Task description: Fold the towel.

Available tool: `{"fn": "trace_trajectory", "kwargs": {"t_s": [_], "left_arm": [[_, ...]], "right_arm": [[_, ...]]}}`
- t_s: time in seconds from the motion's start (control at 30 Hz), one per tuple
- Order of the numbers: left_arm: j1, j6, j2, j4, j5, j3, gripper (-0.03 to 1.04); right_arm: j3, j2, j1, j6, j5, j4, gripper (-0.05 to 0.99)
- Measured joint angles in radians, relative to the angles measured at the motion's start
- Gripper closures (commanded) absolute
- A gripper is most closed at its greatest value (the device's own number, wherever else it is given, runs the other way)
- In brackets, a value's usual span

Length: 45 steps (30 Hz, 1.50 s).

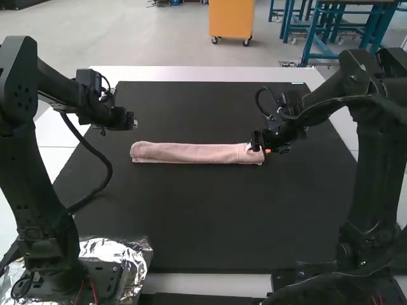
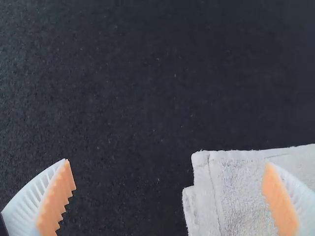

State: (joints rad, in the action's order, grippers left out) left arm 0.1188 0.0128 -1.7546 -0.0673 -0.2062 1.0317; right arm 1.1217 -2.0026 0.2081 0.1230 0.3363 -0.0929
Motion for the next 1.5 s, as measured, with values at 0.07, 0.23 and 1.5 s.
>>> {"fn": "trace_trajectory", "kwargs": {"t_s": [0.07,0.23,1.5], "left_arm": [[0.0,0.0,0.0,0.013,0.0,-0.003,0.12],[0.0,0.002,0.016,0.028,0.0,-0.024,0.12],[-0.056,0.036,0.028,0.105,0.031,-0.034,0.12]], "right_arm": [[-0.004,-0.008,0.004,0.001,-0.007,0.008,0.13],[-0.011,-0.026,0.006,0.001,-0.01,0.037,0.96],[0.1,0.046,0.295,-0.15,0.118,0.112,0.96]]}}
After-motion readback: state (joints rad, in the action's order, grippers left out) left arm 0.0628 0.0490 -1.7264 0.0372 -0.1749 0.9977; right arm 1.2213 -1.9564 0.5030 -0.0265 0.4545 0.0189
